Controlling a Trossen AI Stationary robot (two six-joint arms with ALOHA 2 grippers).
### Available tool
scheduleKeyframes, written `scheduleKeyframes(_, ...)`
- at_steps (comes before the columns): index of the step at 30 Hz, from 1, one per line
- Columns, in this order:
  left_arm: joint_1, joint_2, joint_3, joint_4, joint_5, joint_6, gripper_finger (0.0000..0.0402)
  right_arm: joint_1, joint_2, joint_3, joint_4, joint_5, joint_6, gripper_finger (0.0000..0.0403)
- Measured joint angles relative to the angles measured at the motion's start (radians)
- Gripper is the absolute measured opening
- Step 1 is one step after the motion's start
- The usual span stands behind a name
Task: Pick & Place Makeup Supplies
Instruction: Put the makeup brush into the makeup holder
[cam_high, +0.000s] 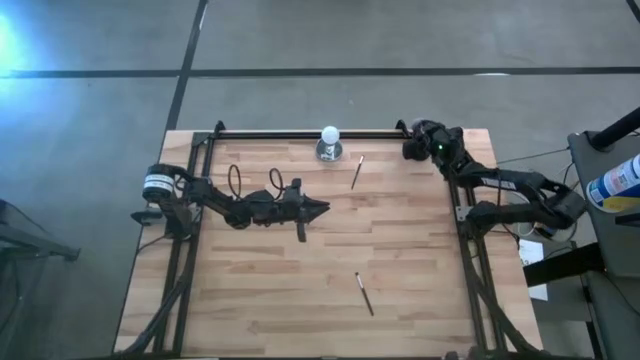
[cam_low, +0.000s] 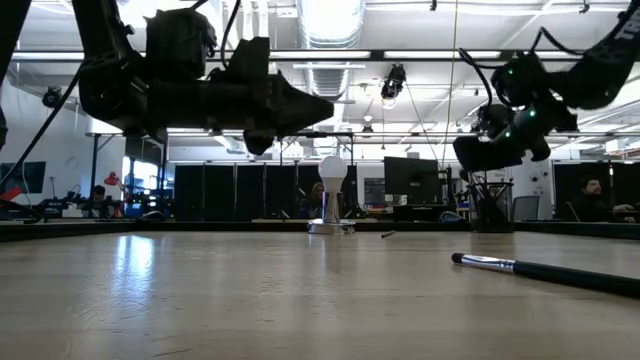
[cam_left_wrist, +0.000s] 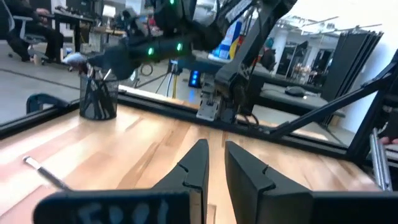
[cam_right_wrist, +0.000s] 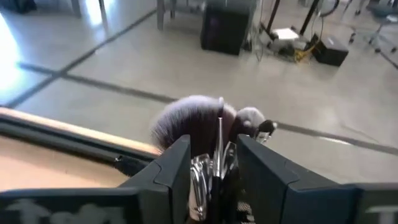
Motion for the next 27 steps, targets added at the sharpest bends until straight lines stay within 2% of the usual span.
scheduleKeyframes(5,0.0,0.0,-0.037,-0.01,-0.017,0.002,0.0045,0.014,-0.103,0.082,-0.259,-0.007,0.014,0.0122)
scheduleKeyframes(13,-0.002,0.0,-0.137,-0.009,-0.083,-0.026,0.0037,0.149,-0.266,0.175,-0.491,-0.01,0.084,0.0021)
scheduleKeyframes(15,-0.002,0.0,-0.154,-0.009,-0.097,-0.029,0.0031,0.213,-0.269,0.192,-0.51,-0.01,0.131,0.0013)
scheduleKeyframes(21,-0.013,0.0,-0.189,-0.007,-0.175,-0.03,0.001,0.39,-0.152,0.235,-0.518,-0.005,0.296,0.0009)
scheduleKeyframes(27,-0.021,0.0,-0.187,-0.001,-0.183,-0.044,0.0001,0.456,0.084,0.323,-0.521,-0.03,0.456,0.0009)
